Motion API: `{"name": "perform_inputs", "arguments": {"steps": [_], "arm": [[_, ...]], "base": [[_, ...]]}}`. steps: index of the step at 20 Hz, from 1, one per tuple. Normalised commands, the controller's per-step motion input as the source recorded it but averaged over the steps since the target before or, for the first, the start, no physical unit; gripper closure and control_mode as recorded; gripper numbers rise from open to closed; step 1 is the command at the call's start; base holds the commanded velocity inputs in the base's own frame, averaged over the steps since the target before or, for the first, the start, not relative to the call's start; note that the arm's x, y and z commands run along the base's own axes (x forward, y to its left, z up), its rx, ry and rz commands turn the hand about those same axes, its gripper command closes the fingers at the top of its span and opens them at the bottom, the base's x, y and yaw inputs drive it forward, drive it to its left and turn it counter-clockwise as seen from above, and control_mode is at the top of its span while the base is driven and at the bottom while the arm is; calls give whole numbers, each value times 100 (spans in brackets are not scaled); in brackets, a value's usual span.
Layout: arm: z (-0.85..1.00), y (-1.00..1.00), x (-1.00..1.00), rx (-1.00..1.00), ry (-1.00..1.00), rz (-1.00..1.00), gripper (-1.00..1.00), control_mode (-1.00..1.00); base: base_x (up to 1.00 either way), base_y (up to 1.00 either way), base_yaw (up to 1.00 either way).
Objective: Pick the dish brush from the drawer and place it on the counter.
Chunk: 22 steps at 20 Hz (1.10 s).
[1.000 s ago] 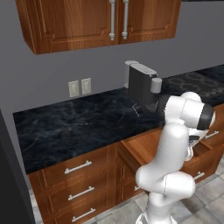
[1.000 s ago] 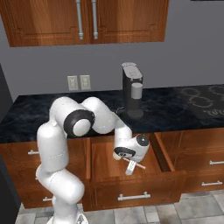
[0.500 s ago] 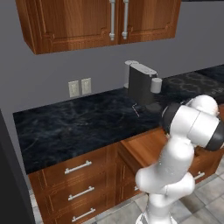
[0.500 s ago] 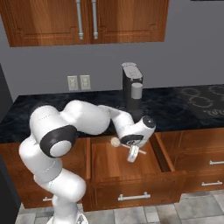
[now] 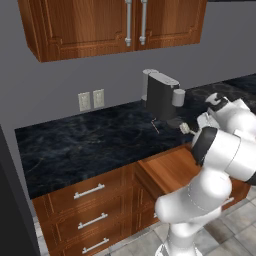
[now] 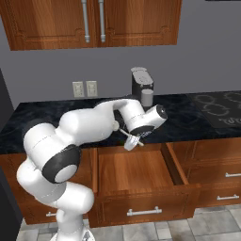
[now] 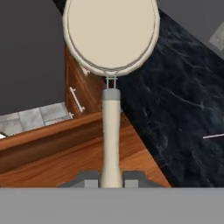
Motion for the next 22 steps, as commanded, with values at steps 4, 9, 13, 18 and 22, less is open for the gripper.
{"name": "perform_inputs", "arguments": {"steps": [4, 9, 13, 18, 22], "arm": [[69, 100, 53, 7, 5, 0, 100, -100], [50, 100, 0, -10, 14, 2, 100, -100], [30, 100, 16, -4, 21, -5, 100, -100], [-18, 100, 63, -6, 31, -10, 100, -100], [-20, 98, 31, -12, 22, -10, 100, -100]], "base": [[0, 0, 0], [0, 0, 0], [0, 0, 0], [0, 0, 0], [0, 0, 0]]}}
